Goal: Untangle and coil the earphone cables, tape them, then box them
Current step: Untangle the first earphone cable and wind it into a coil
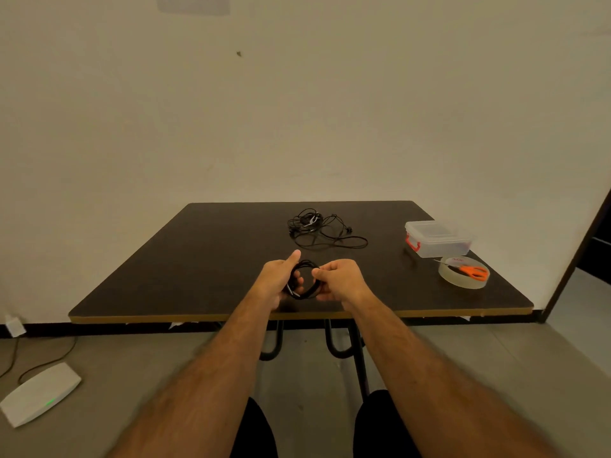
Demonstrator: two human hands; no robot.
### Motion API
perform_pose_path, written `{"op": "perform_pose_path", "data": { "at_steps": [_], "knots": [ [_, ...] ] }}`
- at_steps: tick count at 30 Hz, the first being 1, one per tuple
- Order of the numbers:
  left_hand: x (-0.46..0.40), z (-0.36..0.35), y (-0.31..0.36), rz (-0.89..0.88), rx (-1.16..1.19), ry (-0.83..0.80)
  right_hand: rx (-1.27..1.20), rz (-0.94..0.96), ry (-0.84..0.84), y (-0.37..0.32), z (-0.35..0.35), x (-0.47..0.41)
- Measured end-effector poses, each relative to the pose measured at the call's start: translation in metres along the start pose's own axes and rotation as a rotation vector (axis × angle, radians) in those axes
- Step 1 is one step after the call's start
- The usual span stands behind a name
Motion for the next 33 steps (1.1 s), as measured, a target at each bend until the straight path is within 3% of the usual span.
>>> {"op": "perform_pose_path", "data": {
  "at_steps": [13, 19, 28, 33],
  "knots": [
    [-0.058, 0.013, -0.007, -0.174, -0.782, 0.055, 0.346, -0.124, 0.080, -0.002, 0.009, -0.072],
    [-0.061, 0.002, -0.006, -0.204, -1.012, 0.057, 0.551, -0.140, 0.112, -0.002, 0.010, -0.085],
    [-0.048, -0.021, -0.006, -0.268, -1.173, 0.122, 0.299, -0.277, 0.102, 0.003, 0.015, -0.094],
    [-0.020, -0.040, -0.009, -0.300, -1.267, 0.020, 0.262, -0.258, 0.101, 0.008, 0.016, -0.096]
  ]
}}
Point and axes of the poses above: each hand's wrist, its own x-axis away from the middle knuckle, its own z-axis out of the back of the hand, y = z × x, the point moved 1 cm from there along -x, towards the middle knuckle, and after that the axes turned 14 degrees about -x, right-handed, at the moved point
